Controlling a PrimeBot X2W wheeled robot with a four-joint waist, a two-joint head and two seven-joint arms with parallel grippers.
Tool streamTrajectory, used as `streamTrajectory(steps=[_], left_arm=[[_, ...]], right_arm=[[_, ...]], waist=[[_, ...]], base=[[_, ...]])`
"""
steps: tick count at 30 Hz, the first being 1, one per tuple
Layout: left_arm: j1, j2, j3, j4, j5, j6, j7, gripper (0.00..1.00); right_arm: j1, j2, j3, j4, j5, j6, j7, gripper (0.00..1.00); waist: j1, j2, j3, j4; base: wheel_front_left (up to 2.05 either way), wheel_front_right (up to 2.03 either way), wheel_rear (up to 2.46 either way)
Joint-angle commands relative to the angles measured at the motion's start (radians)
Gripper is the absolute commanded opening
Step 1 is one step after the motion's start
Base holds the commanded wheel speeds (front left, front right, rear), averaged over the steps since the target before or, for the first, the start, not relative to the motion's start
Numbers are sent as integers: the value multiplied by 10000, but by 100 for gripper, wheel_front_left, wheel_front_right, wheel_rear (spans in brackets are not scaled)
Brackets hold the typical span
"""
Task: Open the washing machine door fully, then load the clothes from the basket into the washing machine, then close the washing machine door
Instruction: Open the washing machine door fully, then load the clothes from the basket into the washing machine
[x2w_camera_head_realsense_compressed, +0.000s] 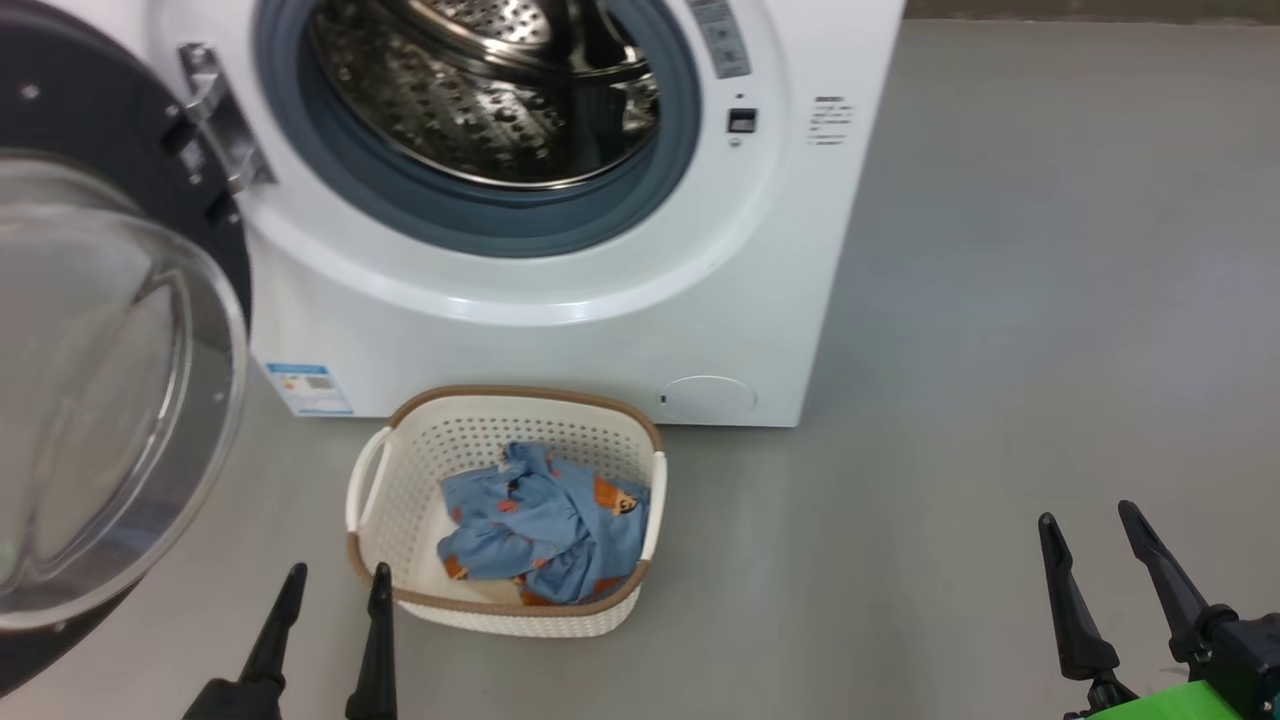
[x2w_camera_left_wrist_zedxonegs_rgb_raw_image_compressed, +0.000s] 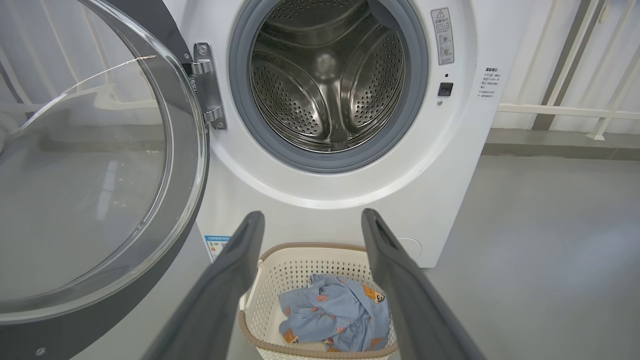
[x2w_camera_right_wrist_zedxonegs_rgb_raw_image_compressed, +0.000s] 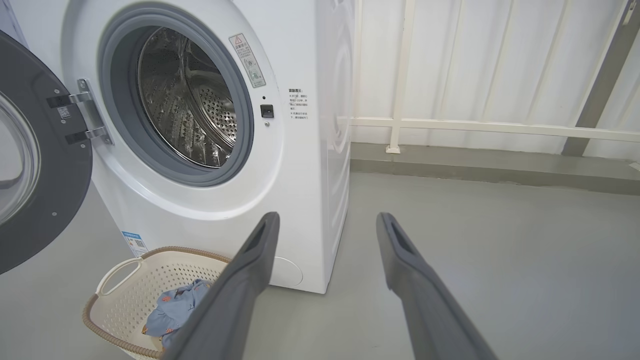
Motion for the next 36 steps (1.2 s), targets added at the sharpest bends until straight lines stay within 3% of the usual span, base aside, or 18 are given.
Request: streamTrajectory(steps=[1,13,36], left_arm=[[-409,183,403,-114,-46,126,-15,100],[-54,294,594,-56,-177,429,63,100],[41,463,444,-199,-236,602,202,100]], right_arm=[[-1,-96,296,-299,-98,29,-120,100],[194,-70,462,-377,-123,29,-120,100],[275,-36,418,-294,-55,29,-120,100]], waist=[[1,0,-192,-485],[1,0,-571,-1249],[1,0,-689,-1255]], base=[[0,0,0],[0,0,0],[0,0,0]])
